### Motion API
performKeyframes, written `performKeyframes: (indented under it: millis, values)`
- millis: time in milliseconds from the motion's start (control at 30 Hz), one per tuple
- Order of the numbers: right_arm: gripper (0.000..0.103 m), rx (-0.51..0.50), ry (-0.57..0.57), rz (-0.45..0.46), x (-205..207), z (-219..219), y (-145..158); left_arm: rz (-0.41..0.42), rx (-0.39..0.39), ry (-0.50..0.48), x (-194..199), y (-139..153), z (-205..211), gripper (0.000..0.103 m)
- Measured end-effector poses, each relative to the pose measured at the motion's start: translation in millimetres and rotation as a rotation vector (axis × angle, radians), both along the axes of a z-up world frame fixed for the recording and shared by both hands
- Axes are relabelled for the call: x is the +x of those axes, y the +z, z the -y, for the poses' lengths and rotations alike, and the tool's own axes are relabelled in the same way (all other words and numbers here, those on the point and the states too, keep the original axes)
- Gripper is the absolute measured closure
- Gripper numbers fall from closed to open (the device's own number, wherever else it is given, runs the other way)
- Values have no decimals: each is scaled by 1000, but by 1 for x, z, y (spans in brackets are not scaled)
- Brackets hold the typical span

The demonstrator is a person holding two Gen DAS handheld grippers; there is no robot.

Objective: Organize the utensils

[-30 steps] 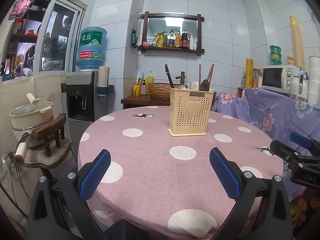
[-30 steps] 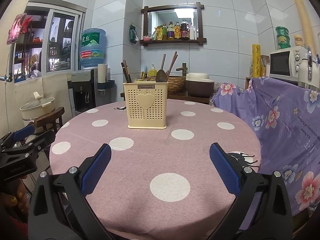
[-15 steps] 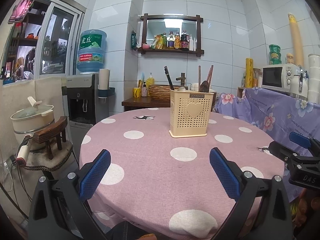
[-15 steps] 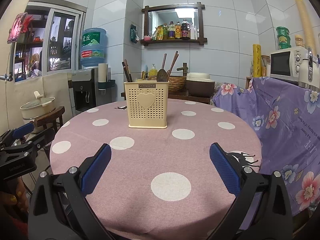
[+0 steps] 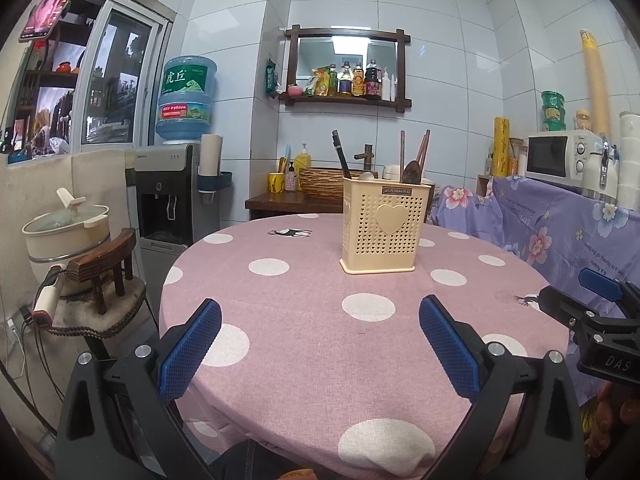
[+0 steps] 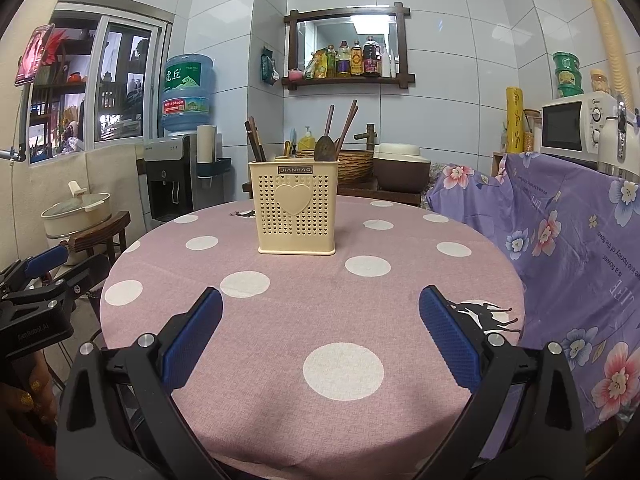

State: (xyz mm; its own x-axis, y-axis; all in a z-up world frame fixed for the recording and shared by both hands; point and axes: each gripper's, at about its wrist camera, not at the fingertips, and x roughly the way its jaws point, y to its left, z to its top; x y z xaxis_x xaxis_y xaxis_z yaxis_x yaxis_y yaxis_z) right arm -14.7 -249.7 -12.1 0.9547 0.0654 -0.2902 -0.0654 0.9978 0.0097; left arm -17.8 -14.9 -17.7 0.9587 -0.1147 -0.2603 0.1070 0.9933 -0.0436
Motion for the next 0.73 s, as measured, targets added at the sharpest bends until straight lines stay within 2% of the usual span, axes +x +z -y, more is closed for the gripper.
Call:
performKeyframes:
  millis: [333, 733]
  values:
    - [6, -1, -1, -4, 0, -1, -1, 14, -3, -10, -3, 0, 0, 5]
    - [6, 0, 1, -7, 0, -2, -4, -20, -19, -1, 2, -2, -3, 5]
